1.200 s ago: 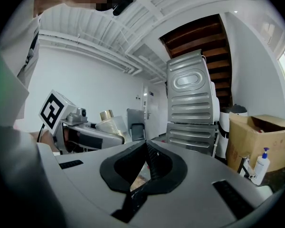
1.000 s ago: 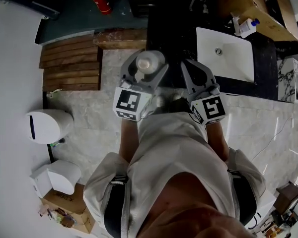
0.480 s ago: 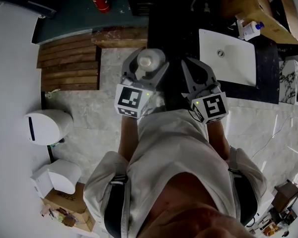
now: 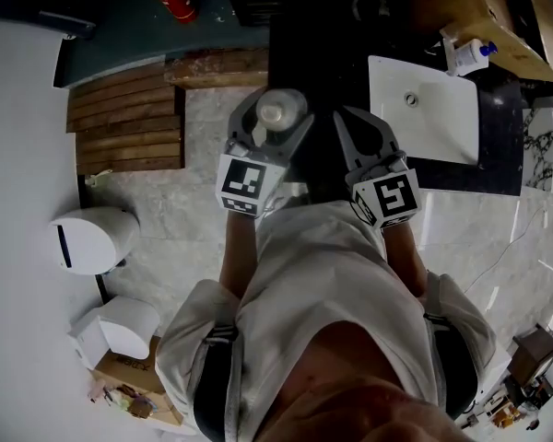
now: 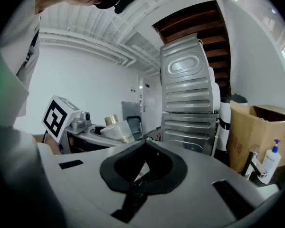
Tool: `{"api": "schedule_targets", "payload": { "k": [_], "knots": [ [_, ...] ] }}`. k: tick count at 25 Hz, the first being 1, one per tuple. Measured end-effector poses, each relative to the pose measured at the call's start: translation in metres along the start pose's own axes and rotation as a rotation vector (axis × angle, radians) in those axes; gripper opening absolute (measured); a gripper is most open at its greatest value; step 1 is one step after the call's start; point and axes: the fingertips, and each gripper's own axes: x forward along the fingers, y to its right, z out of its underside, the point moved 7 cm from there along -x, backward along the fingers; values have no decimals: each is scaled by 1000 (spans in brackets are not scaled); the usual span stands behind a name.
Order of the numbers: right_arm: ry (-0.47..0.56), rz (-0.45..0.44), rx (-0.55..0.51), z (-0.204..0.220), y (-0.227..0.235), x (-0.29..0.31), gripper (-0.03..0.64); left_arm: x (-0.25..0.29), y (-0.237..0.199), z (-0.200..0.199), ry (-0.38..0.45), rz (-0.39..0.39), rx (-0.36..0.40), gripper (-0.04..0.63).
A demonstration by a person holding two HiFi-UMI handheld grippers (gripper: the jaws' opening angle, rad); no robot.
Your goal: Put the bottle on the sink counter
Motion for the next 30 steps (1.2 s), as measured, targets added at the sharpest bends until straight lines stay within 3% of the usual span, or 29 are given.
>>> {"api": "schedule_targets", "payload": {
  "k": [30],
  "knots": [
    [-124, -9, 103, 57, 90, 75, -2, 128, -53, 49, -145, 6, 12, 330]
  ]
}}
